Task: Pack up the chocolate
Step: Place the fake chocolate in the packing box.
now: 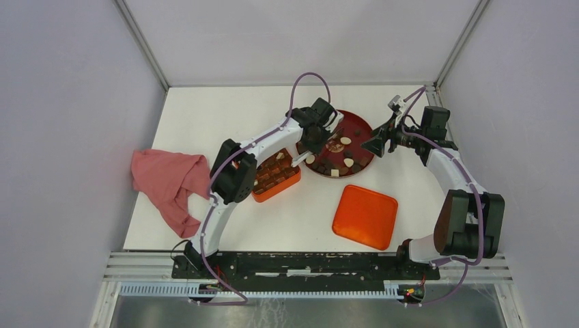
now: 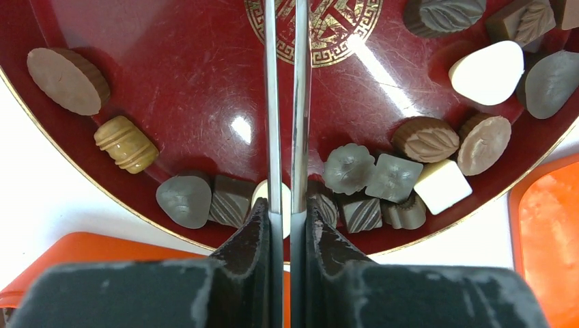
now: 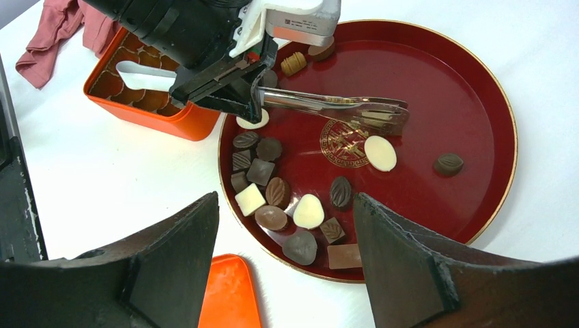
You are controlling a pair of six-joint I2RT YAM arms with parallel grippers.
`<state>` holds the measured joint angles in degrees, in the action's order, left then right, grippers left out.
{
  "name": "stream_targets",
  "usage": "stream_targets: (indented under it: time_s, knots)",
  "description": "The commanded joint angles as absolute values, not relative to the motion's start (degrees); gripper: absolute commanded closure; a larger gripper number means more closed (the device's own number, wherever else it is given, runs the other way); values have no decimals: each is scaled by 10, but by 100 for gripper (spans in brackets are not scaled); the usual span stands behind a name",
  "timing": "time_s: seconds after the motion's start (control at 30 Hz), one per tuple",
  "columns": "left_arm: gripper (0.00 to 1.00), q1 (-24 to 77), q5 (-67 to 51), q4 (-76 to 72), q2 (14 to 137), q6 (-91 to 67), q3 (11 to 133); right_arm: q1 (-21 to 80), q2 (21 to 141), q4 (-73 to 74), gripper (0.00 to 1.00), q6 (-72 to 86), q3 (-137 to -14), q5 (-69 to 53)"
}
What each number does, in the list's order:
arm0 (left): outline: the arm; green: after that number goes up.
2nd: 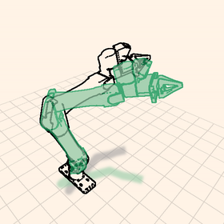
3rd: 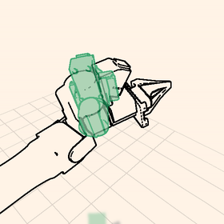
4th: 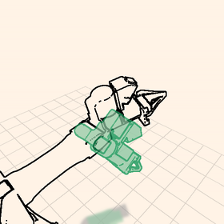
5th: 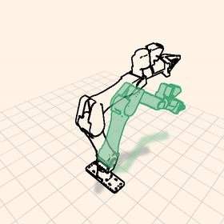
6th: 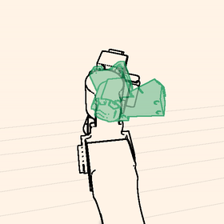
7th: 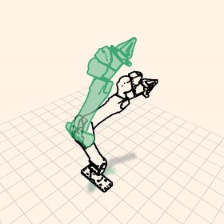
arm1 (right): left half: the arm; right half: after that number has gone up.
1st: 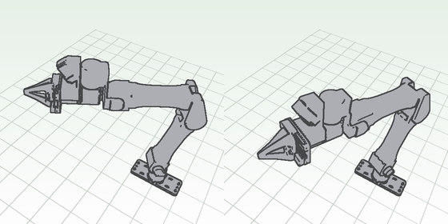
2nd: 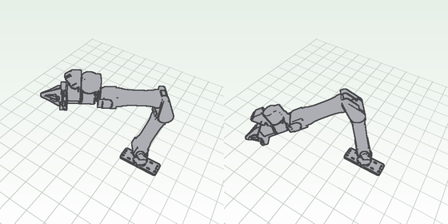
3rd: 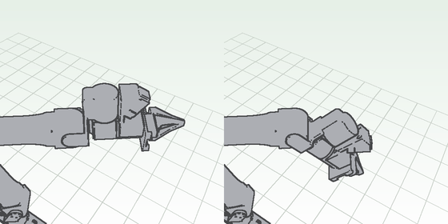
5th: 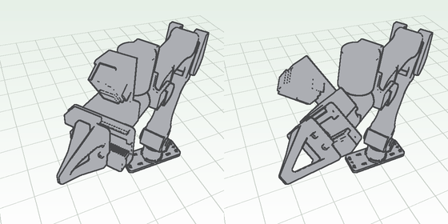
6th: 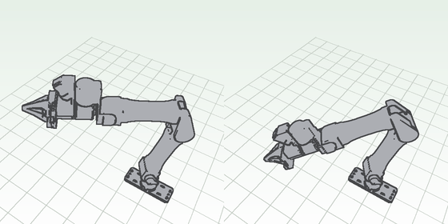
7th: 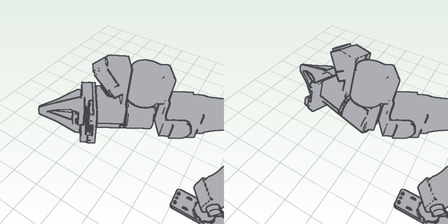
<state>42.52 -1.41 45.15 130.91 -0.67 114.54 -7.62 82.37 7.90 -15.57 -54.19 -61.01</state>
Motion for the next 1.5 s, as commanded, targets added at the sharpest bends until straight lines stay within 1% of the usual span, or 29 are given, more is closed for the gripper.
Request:
stream_targets:
  time_s: [0.0, 0.13, 0.27, 0.5, 0.67, 0.87, 0.97, 1.1, 1.47]
  knots:
    - [98, 428, -11, 446, 1292, 2, 1175, -78, 821, 73, 22, -168, -565, -624]
    - [98, 428, -9, 413, 1222, -38, 1132, -78, 818, 75, 22, -171, -565, -624]
    - [98, 428, -10, 376, 1121, -68, 1056, -78, 816, 72, 22, -171, -562, -626]
    - [98, 428, -8, 347, 926, -115, 849, -78, 818, 69, 22, -170, -558, -626]
    - [98, 428, 23, 396, 784, -157, 723, -75, 824, 68, 22, -172, -556, -635]
    - [98, 428, 60, 498, 651, -206, 650, -60, 827, 72, 22, -184, -555, -631]
    - [98, 428, 83, 550, 619, -220, 632, -49, 832, 76, 22, -189, -556, -624]
    - [98, 428, 104, 567, 602, -219, 602, -37, 839, 81, 22, -192, -557, -619]
    - [98, 428, 137, 576, 654, -224, 599, -35, 839, 83, 22, -193, -558, -620]
